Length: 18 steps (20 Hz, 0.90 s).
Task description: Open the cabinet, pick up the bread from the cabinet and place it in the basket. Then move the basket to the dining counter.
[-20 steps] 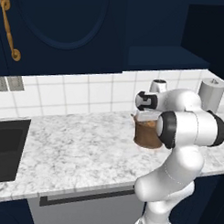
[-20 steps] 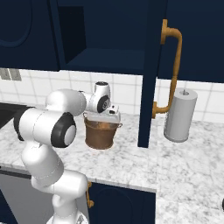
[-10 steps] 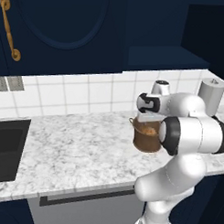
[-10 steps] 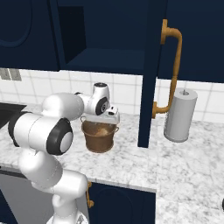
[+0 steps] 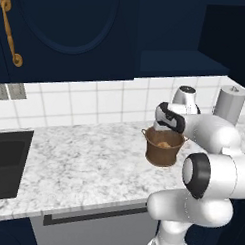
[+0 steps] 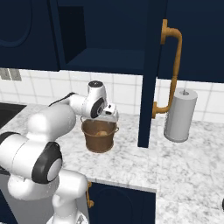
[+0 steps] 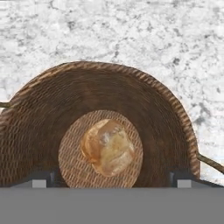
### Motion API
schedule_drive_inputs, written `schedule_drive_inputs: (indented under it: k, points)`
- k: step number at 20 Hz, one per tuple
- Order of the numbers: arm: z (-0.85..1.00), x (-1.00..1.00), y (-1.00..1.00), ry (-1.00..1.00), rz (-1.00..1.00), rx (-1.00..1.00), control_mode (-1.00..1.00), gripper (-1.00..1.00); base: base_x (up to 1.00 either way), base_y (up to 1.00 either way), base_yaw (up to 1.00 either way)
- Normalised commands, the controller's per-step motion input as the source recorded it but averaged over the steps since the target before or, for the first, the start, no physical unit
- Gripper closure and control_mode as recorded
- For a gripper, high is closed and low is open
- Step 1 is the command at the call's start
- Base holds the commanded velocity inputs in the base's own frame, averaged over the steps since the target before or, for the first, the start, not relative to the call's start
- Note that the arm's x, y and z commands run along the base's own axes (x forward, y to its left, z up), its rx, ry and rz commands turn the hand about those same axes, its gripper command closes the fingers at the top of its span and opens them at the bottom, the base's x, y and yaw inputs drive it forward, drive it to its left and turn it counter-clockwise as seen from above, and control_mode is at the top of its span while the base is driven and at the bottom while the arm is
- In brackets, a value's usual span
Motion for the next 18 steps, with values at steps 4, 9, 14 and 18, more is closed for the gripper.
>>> schedule_drive_inputs:
  k: [4, 9, 14, 18]
  points:
    - [0.54, -0.55, 0.00, -0.02, -0.26, 0.00, -1.00, -1.00, 0.00, 0.00, 0.00]
    - [0.28, -0.43, -0.04, 0.10, -0.43, 0.01, -1.00, -1.00, 0.00, 0.00, 0.00]
    - [0.02, -0.40, -0.17, 0.02, -0.40, 0.09, -1.00, -1.00, 0.00, 0.00, 0.00]
    - [0.00, -0.42, -0.16, -0.01, -0.31, 0.13, -1.00, -1.00, 0.00, 0.00, 0.00]
